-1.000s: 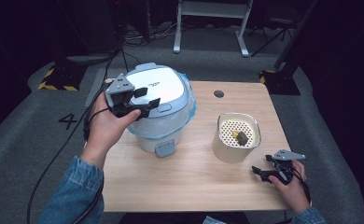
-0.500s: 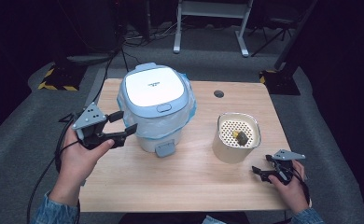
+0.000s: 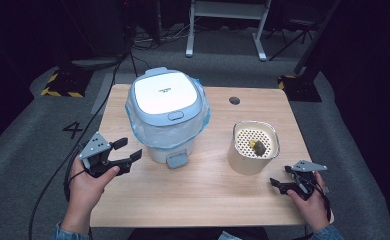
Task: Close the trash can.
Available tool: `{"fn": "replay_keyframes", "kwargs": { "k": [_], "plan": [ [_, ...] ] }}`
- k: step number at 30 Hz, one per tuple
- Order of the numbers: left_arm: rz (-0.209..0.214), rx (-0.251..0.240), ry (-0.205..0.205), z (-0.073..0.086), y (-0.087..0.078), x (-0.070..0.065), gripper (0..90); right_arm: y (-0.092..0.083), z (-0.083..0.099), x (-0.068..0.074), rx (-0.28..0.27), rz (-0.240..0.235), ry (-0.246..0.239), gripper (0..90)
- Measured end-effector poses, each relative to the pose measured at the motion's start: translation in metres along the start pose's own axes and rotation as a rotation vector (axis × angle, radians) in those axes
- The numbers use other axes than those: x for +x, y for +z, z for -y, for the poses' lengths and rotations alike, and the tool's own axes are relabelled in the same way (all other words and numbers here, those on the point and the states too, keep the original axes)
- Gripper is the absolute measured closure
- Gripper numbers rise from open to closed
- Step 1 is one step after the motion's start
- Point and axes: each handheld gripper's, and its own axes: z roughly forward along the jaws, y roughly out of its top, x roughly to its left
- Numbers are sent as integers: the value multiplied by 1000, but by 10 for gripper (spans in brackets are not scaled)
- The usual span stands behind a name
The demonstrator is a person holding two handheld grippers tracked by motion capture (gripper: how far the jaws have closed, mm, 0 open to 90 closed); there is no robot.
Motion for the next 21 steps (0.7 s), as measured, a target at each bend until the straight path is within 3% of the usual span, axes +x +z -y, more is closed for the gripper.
{"fn": "replay_keyframes", "kwargs": {
  "k": [3, 6, 14, 18, 21],
  "plan": [
    [-23, 30, -8, 15, 7, 4, 334, 0, 0, 0, 0, 0, 0, 143],
    [-71, 96, -2, 31, 16, 11, 341, 0, 0, 0, 0, 0, 0, 143],
    [-75, 185, -6, 61, 40, 20, 341, 0, 0, 0, 1, 5, 4, 137],
    [-90, 226, -17, 69, 48, 24, 339, 0, 0, 0, 2, 7, 7, 136],
    [-102, 275, -2, 76, 54, 25, 331, 0, 0, 0, 2, 7, 8, 136]
  ]
}}
